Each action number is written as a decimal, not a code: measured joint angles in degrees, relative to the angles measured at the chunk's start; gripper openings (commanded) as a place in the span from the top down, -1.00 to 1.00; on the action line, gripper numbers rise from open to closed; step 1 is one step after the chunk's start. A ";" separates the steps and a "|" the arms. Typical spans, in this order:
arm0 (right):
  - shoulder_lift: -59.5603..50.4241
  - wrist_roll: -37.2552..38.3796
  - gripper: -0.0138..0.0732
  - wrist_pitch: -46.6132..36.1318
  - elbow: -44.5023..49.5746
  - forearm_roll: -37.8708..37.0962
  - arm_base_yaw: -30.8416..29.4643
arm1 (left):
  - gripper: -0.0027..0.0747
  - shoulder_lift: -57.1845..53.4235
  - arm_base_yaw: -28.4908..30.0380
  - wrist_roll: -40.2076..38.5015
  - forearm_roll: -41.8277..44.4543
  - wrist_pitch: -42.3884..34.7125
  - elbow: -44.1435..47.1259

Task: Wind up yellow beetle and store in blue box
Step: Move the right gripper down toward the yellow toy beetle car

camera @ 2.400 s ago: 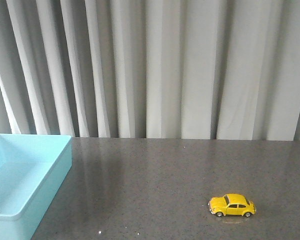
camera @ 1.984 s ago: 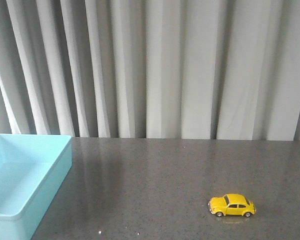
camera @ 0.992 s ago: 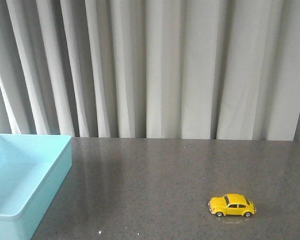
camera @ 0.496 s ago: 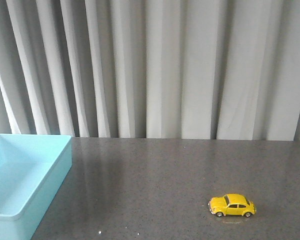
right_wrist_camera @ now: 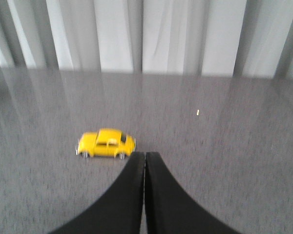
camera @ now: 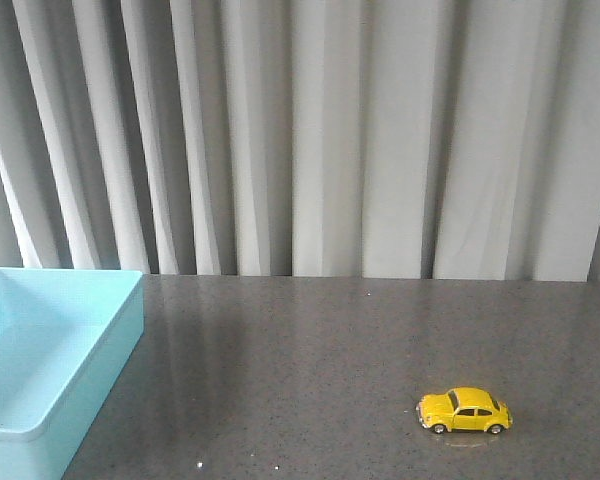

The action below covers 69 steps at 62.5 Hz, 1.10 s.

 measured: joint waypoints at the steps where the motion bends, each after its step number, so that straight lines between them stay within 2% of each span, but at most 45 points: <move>1: 0.50 0.00 0.69 0.54 -0.06 0.00 0.00 | 0.95 0.49 0.00 0.00 0.00 0.64 -0.07; 15: 6.58 -0.06 0.69 10.96 -0.14 0.02 0.00 | 0.95 6.68 0.00 0.00 0.03 15.24 -0.17; 29: 8.22 -0.06 0.60 12.31 -0.14 0.18 0.00 | 0.90 9.38 0.00 0.00 0.03 17.01 -0.17; 36: 8.22 -0.68 0.36 12.20 -0.14 0.18 0.00 | 0.66 10.08 0.00 0.00 0.06 16.94 -0.17; 44: 8.27 -2.24 -0.13 11.96 -0.14 0.18 0.00 | 0.14 10.99 0.00 0.00 0.06 16.89 -0.17; 52: 8.27 -2.58 -0.49 11.77 -0.14 0.18 0.00 | -0.32 11.27 0.00 0.00 0.06 16.75 -0.17; 58: 8.27 -2.42 -0.61 11.77 -0.14 0.44 0.00 | -0.48 11.27 0.00 0.00 0.06 16.12 -0.17; 69: 9.14 -1.96 -0.61 11.31 -0.50 3.66 0.00 | -0.49 11.89 0.00 0.00 0.06 15.92 -0.17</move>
